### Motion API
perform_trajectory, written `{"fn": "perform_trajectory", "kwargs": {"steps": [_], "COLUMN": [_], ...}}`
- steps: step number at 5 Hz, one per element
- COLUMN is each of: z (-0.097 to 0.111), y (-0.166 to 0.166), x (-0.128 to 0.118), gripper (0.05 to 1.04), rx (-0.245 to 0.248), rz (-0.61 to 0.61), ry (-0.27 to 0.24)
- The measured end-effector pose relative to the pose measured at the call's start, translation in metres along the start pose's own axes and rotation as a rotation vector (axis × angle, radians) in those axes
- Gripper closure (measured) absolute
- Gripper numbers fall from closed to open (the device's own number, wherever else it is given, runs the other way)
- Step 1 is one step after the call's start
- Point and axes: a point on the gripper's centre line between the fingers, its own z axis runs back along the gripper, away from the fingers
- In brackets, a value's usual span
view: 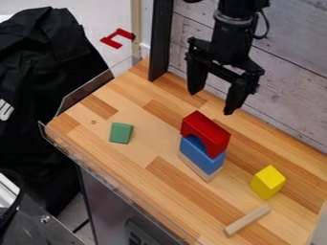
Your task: Remove the red block from the top of blue block and put it on the left side of the table.
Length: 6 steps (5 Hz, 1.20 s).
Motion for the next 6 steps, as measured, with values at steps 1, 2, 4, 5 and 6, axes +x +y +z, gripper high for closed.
{"fn": "perform_trajectory", "kwargs": {"steps": [1,2,4,5,6], "z": [-0.01,-0.013,-0.011,-0.015,-0.011], "y": [0.001,0.006,0.018,0.017,0.016], "x": [-0.003,-0.006,-0.011,-0.013,-0.011], "gripper": [0.084,0.084,0.084,0.084,0.084], "rx": [0.0,0.028,0.074,0.097,0.132], "rz": [0.003,0.168,0.457,0.69,0.945], "ry": [0.035,0.043,0.023,-0.001,-0.06]}}
